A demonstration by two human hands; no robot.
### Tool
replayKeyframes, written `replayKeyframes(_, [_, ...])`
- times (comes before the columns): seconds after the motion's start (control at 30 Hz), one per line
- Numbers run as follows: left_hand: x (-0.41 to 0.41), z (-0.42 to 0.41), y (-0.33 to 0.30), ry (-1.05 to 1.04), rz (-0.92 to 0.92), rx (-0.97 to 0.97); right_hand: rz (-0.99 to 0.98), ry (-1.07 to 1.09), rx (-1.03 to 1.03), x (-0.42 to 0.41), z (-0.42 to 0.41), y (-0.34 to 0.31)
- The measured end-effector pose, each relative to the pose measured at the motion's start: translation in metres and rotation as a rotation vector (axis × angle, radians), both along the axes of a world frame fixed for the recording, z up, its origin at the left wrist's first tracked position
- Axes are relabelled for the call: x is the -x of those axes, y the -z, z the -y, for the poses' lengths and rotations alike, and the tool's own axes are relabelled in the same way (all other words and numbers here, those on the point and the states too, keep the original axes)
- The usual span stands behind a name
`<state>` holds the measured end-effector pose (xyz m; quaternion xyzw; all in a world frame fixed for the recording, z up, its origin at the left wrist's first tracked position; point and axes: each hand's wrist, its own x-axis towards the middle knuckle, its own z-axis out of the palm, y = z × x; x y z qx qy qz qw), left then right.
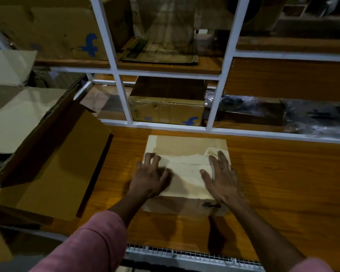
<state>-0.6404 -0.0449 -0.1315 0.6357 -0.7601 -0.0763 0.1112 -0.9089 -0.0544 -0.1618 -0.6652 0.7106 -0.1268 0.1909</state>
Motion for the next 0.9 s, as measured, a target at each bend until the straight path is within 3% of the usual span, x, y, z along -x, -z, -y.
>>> replayKeyframes(0.1, [-0.002,0.002,0.0,-0.123,-0.138,-0.048,-0.023,0.006,-0.021,-0.001,0.005,0.004])
replayKeyframes(0.23, [-0.01,0.008,0.002,-0.11,-0.056,-0.181,-0.07,0.005,-0.029,-0.01,0.007,-0.001])
replayKeyframes(0.4, [-0.02,0.014,-0.004,0.012,0.09,-0.139,-0.108,0.02,-0.046,-0.023,0.006,-0.003])
replayKeyframes(0.53, [-0.039,0.026,0.001,-0.084,-0.028,-0.207,-0.13,0.048,-0.055,-0.047,0.0,-0.006])
replayKeyframes(0.9, [-0.098,0.036,0.004,0.018,-0.048,-0.209,-0.202,0.126,-0.029,-0.1,-0.012,0.001])
